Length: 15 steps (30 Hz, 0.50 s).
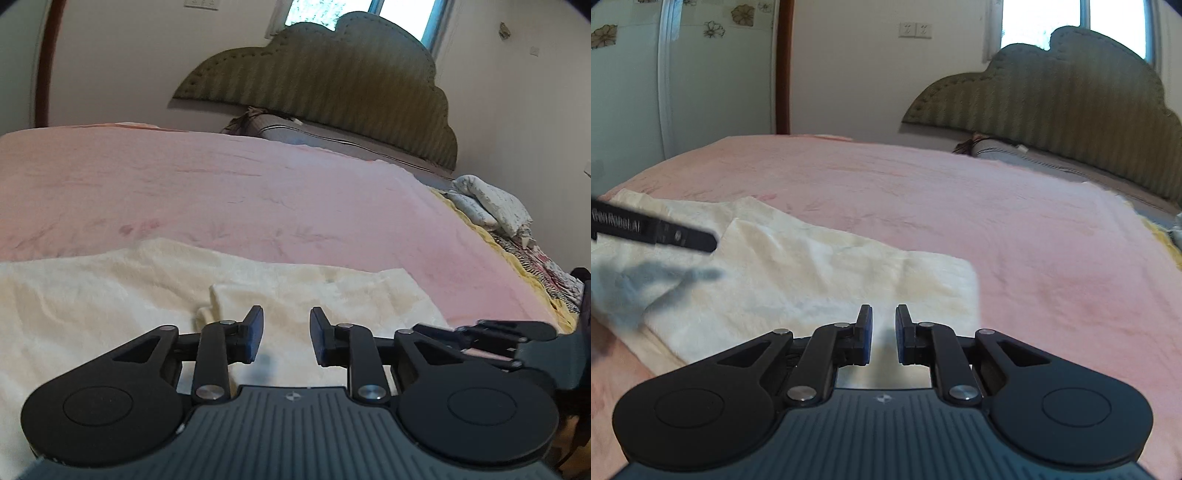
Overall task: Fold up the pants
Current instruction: 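Release the pants from both grippers and smooth the folded stack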
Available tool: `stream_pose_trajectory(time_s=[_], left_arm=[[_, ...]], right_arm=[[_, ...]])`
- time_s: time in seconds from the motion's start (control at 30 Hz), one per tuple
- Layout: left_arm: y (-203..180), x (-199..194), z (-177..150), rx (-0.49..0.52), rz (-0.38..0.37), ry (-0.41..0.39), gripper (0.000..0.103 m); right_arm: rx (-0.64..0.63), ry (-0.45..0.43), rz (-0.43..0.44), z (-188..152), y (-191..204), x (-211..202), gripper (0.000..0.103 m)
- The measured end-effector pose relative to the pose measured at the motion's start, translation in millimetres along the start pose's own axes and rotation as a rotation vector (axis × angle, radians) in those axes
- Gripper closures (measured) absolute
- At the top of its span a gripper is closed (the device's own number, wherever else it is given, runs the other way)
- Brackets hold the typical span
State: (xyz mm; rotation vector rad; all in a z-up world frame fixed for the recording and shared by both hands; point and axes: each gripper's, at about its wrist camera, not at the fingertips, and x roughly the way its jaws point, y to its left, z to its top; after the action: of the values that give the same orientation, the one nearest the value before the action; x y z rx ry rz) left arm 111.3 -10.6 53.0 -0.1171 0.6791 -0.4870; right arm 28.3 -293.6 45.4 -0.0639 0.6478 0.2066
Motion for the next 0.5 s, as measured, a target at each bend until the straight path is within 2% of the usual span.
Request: stream_pose_trajectory(time_s=[0.1,0.17,0.27,0.33,0.4,0.47,0.5], left_arm=[[3.1,35.5,5.1,-0.013,0.045,0.088,0.066],[11.3,55.0,-0.9,-0.030,0.077,0.127,0.066],[9.7,51.0,-8.3,-0.014,0.090,0.093,0.066],[2.9,47.3,-11.9,0.028,0.112,0.081,0.061],[-3.0,46.1,-15.9,0.049,0.119,0.075,0.044],[-7.8,44.6,-20.1,0.064,0.127,0.076,0.038],[-12.1,43.4,-21.9,0.081,0.138,0.073,0.034]], right_arm=[[0.023,0.065,0.037,-2.4,8.5,31.7,0.091],[0.024,0.037,0.017,-9.0,13.0,36.9,0.091],[0.052,0.026,0.015,-12.4,11.9,31.5,0.090],[0.076,0.014,0.005,-10.6,14.0,17.7,0.089],[0.083,-0.028,0.048,-8.7,21.7,3.6,0.087],[0.067,-0.018,0.105,-10.3,33.0,2.6,0.072],[0.051,0.001,0.116,-13.2,39.2,7.3,0.056]])
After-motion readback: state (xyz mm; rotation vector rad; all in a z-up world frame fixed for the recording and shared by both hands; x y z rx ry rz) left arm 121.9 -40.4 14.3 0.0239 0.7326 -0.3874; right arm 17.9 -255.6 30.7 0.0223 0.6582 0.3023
